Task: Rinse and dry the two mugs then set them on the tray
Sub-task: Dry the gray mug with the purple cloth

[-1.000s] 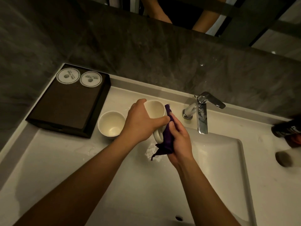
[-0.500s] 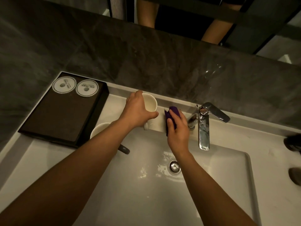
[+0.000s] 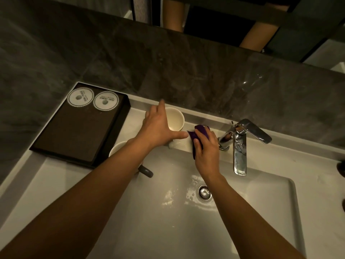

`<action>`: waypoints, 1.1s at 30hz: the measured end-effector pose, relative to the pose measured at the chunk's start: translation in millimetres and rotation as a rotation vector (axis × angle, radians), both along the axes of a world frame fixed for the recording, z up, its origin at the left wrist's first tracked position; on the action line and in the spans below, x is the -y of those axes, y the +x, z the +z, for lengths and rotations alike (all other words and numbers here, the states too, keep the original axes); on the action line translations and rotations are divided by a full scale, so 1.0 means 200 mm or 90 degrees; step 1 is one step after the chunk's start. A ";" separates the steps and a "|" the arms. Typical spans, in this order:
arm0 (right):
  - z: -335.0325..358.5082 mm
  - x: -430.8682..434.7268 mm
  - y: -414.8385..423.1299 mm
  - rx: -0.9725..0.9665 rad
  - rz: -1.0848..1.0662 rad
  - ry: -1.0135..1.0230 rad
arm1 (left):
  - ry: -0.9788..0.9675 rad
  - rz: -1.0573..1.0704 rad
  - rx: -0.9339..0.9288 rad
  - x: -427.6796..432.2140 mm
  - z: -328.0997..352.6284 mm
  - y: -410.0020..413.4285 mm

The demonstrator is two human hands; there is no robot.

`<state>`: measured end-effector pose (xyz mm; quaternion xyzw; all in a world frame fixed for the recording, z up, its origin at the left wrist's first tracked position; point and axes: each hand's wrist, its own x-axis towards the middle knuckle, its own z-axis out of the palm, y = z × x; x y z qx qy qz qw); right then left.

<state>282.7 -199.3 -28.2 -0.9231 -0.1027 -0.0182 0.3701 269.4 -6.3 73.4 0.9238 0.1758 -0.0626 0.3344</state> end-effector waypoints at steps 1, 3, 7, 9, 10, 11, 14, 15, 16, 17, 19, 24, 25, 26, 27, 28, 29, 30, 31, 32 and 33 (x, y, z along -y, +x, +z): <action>0.00 0.00 0.00 -0.003 -0.001 -0.009 | 0.011 0.002 0.010 -0.02 0.03 -0.04; 0.00 -0.01 -0.01 -0.004 -0.001 -0.029 | 0.008 0.024 0.042 -0.06 0.10 -0.16; 0.00 -0.03 -0.02 0.002 0.005 -0.047 | -0.039 0.134 0.127 -0.17 0.16 -0.57; 0.00 -0.03 -0.03 0.007 0.010 -0.056 | -0.053 0.205 0.160 -0.19 0.11 -0.80; 0.00 -0.03 -0.03 0.010 0.013 -0.059 | -0.063 0.244 0.160 -0.19 0.08 -0.88; 0.00 -0.03 -0.03 0.010 0.014 -0.060 | -0.080 0.280 0.149 -0.19 0.03 -0.95; -0.01 -0.03 -0.04 0.006 0.028 -0.060 | -0.176 0.321 0.103 -0.17 -0.08 -1.04; -0.01 -0.03 -0.04 0.011 0.037 -0.059 | -0.220 0.320 0.098 -0.17 -0.12 -1.05; -0.01 -0.02 -0.05 0.014 0.047 -0.054 | -0.268 0.320 0.101 -0.18 -0.15 -1.04; -0.01 -0.02 -0.06 0.017 0.058 -0.046 | -0.314 0.321 0.113 -0.18 -0.19 -1.03; 0.00 -0.01 -0.07 0.021 0.080 -0.036 | -0.377 0.312 0.128 -0.20 -0.26 -0.99; 0.07 -0.01 -0.16 -0.041 0.083 0.000 | -0.425 0.267 0.164 -0.24 -0.34 -0.90; 0.09 0.00 -0.19 -0.067 0.075 0.016 | -0.422 0.259 0.174 -0.25 -0.35 -0.88; 0.12 0.00 -0.23 -0.094 0.065 0.031 | -0.416 0.253 0.178 -0.25 -0.35 -0.87; 0.15 0.00 -0.28 -0.116 0.054 0.047 | -0.412 0.249 0.182 -0.26 -0.35 -0.86; 0.19 0.00 -0.32 -0.135 0.044 0.067 | -0.407 0.248 0.182 -0.26 -0.35 -0.85; 0.22 0.00 -0.38 -0.158 0.029 0.099 | -0.410 0.246 0.187 -0.26 -0.35 -0.85; 0.27 -0.01 -0.43 -0.188 0.013 0.143 | -0.413 0.244 0.188 -0.26 -0.35 -0.84; 0.33 -0.02 -0.49 -0.221 0.001 0.201 | -0.421 0.243 0.190 -0.26 -0.34 -0.85; 0.39 -0.04 -0.54 -0.252 -0.003 0.252 | -0.431 0.239 0.183 -0.27 -0.33 -0.85; 0.46 -0.05 -0.59 -0.268 -0.004 0.286 | -0.445 0.230 0.174 -0.27 -0.31 -0.86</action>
